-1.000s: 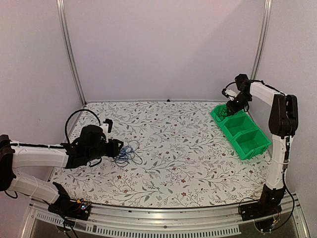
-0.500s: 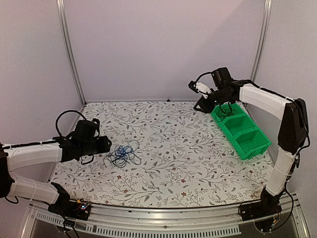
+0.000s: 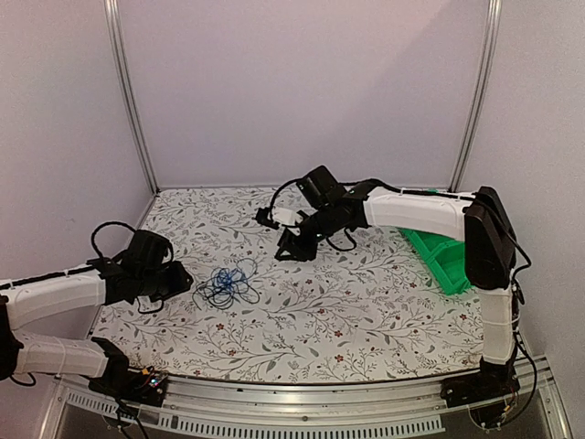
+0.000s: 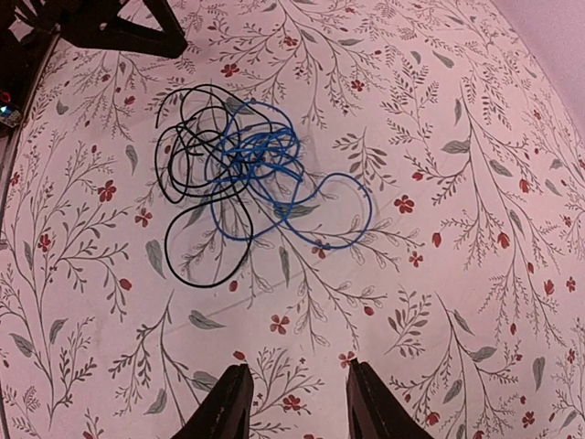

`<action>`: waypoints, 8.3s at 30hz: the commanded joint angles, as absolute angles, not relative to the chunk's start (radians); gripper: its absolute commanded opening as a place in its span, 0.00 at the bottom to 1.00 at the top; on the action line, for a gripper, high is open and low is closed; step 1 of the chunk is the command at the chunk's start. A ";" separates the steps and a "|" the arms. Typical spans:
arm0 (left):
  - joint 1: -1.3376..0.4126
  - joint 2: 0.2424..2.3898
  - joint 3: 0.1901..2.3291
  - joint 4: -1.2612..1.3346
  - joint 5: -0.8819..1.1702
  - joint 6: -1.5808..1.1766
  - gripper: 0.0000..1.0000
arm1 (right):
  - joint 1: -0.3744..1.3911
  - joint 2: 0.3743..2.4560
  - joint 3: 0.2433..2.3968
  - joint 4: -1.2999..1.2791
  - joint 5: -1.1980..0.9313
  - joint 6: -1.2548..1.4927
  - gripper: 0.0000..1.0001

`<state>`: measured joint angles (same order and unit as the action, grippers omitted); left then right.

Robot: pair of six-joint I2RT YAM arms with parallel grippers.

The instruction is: Untangle the cables

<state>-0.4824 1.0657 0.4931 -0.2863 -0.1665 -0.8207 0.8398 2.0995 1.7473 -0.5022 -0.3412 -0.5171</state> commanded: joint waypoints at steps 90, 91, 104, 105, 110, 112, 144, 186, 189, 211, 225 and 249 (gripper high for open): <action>-0.551 0.801 1.130 -0.414 -0.229 -0.389 0.00 | 0.886 2.486 2.013 -0.155 -0.713 -0.048 0.50; -0.551 0.802 1.139 -0.424 -0.245 -0.386 0.00 | 0.885 2.486 2.013 -0.158 -0.798 -0.064 0.53; -0.540 0.803 0.993 -0.468 -0.458 -0.397 0.00 | 0.939 2.257 2.132 -0.362 -0.388 -0.286 0.65; -0.537 0.811 0.978 -0.459 -0.446 -0.400 0.00 | 0.966 2.252 2.118 -0.398 -0.353 -0.407 0.65; -0.533 0.850 0.949 -0.413 -0.410 -0.400 0.00 | 1.005 2.184 1.953 -0.436 -0.465 -0.663 0.68; -0.533 0.854 0.958 -0.405 -0.401 -0.399 0.00 | 1.005 2.153 1.885 -0.380 -0.424 -0.626 0.67; -0.533 0.838 1.280 -0.484 -0.385 -0.349 0.00 | 1.058 2.691 2.206 -0.195 -0.302 -0.341 0.23; -0.534 0.932 1.493 -0.216 -0.251 -0.355 0.00 | 1.046 2.340 2.305 -0.259 -0.546 -0.170 0.70; -0.532 0.924 1.453 -0.210 -0.225 -0.390 0.00 | 1.040 2.362 2.342 -0.245 -0.583 -0.100 0.74; -0.533 0.911 1.379 -0.184 -0.183 -0.439 0.00 | 1.017 2.382 2.277 -0.207 -0.635 -0.037 0.64; -0.534 0.914 1.380 -0.183 -0.174 -0.455 0.00 | 1.017 2.425 2.304 -0.170 -0.684 -0.005 0.59; -0.533 0.908 1.350 -0.179 -0.181 -0.451 0.00 | 0.984 2.409 2.279 -0.064 -0.934 0.173 0.22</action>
